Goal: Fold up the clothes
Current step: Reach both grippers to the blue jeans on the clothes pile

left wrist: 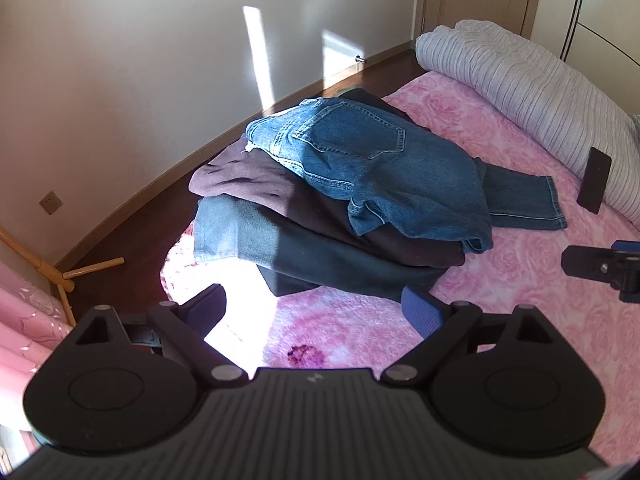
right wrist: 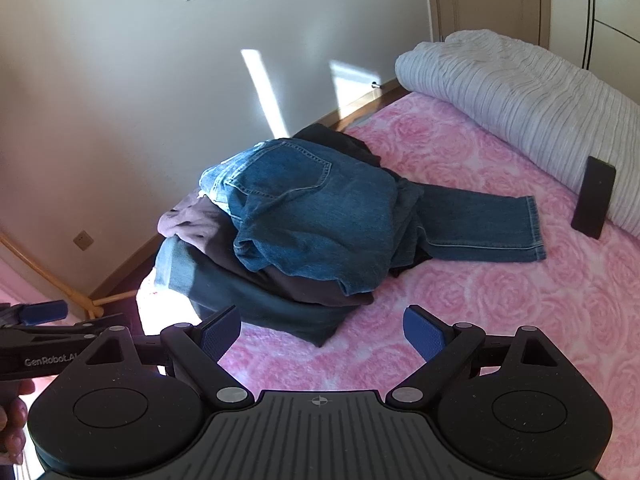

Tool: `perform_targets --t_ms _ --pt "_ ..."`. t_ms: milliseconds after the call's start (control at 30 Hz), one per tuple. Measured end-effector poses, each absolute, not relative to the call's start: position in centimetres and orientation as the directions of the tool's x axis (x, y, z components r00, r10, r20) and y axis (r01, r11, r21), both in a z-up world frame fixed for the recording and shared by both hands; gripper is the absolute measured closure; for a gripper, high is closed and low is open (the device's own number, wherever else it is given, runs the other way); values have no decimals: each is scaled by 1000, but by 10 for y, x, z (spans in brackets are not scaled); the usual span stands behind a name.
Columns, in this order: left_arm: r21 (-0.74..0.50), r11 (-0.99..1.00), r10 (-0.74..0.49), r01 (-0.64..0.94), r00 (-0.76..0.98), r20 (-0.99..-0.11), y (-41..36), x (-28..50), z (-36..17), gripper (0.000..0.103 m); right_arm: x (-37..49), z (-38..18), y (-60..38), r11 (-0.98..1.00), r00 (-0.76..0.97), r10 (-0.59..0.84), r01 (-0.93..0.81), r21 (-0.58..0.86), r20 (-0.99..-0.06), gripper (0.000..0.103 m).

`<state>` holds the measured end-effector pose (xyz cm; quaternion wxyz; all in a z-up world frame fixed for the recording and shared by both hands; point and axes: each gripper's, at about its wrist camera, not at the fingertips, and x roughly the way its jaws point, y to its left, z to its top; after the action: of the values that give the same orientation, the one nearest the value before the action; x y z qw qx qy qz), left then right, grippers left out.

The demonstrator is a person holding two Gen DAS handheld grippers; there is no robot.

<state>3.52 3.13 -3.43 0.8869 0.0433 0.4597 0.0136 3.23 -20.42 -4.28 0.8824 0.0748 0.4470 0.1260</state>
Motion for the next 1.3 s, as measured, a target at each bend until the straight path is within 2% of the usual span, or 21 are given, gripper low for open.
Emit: perform_targets --t_ms 200,467,633,900,933,1000,1100,1200,1233,1267,1300 --pt "62 995 11 73 556 -831 58 85 -61 10 64 -48 -183 963 558 266 -119 241 -786 12" --pt "6 979 -108 202 552 -827 101 164 -93 10 104 -91 -133 953 533 210 -297 51 -819 12" --pt "75 946 -115 315 544 -831 125 227 -119 9 128 -117 -101 913 524 171 -403 -66 -834 12" --pt "87 919 -154 386 551 -820 146 323 -162 9 168 -160 -50 796 519 104 -555 -242 -849 13" --pt "91 912 -160 399 552 -819 145 333 -168 9 173 -165 -44 777 519 95 -572 -263 -849 29" --pt "88 895 -184 437 542 -820 141 352 -179 9 183 -176 -31 736 520 78 -605 -303 -851 48" --pt "83 860 -224 503 519 -825 132 373 -198 9 198 -192 -12 670 523 52 -650 -359 -851 49" --pt "121 832 -221 542 524 -823 127 387 -205 4 207 -211 -4 616 525 31 -680 -397 -851 50" --pt "136 822 -221 553 529 -819 125 387 -205 5 204 -227 -1 608 527 29 -684 -404 -849 63" --pt "148 812 -222 565 534 -816 123 388 -206 10 205 -228 -2 607 516 38 -692 -391 -856 67" --pt "145 804 -235 576 532 -813 122 387 -205 24 206 -227 -4 612 518 42 -689 -388 -854 73"
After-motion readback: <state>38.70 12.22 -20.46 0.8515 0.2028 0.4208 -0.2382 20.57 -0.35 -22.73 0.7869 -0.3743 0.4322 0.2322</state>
